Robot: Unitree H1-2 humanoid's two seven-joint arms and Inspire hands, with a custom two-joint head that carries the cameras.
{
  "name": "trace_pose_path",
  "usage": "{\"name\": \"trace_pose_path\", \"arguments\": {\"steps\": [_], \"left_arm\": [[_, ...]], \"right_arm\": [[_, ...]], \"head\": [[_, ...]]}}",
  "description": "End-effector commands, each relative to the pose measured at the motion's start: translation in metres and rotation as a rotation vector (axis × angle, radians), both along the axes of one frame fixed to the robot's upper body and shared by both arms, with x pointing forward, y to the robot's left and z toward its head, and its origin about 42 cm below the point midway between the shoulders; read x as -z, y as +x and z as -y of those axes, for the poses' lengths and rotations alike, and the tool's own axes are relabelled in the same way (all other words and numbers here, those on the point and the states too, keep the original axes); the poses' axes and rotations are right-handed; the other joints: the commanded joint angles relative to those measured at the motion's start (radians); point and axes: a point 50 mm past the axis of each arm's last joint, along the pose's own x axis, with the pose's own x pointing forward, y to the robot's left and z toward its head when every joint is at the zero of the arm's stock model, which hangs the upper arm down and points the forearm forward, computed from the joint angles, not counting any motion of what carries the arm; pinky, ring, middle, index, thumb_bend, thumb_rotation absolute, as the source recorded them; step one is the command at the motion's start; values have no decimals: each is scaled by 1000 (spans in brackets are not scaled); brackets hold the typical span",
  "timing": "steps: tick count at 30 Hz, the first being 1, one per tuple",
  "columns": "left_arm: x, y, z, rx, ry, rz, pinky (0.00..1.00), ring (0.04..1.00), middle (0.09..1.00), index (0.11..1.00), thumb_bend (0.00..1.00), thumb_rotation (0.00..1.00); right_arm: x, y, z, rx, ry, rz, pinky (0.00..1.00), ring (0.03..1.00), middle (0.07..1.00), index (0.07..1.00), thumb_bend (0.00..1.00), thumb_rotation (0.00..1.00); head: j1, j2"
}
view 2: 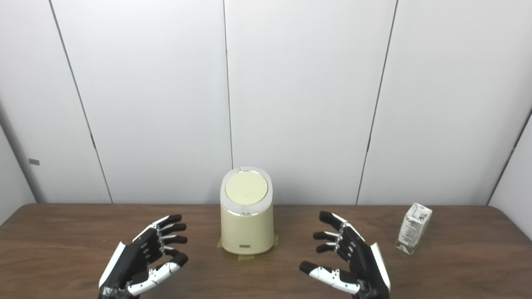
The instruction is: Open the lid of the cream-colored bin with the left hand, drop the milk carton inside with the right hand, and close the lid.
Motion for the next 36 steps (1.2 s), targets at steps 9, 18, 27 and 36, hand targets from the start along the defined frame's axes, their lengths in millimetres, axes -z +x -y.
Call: {"name": "trace_pose_path", "arguments": {"steps": [9, 18, 27, 36], "left_arm": [[-19, 9, 0, 4, 7, 88, 561, 698, 782, 818, 656, 185], [-22, 14, 10, -77, -14, 87, 665, 787, 823, 833, 713, 271], [-62, 62, 29, -141, 74, 95, 992, 995, 995, 997, 912, 421], [-105, 120, 36, -187, 310, 97, 1000, 1000, 1000, 1000, 1000, 458]], "right_arm": [[-21, 8, -4, -13, 1, 82, 544, 672, 815, 776, 711, 216], [-18, 14, -2, -16, 3, 80, 553, 673, 818, 777, 717, 230], [-18, 21, -4, -14, 9, 95, 536, 673, 819, 771, 722, 235], [-19, 22, -4, -25, 23, 105, 542, 677, 823, 774, 703, 200]], "head": [[-1, -2], [0, -2], [-1, -8], [1, -8]]}}
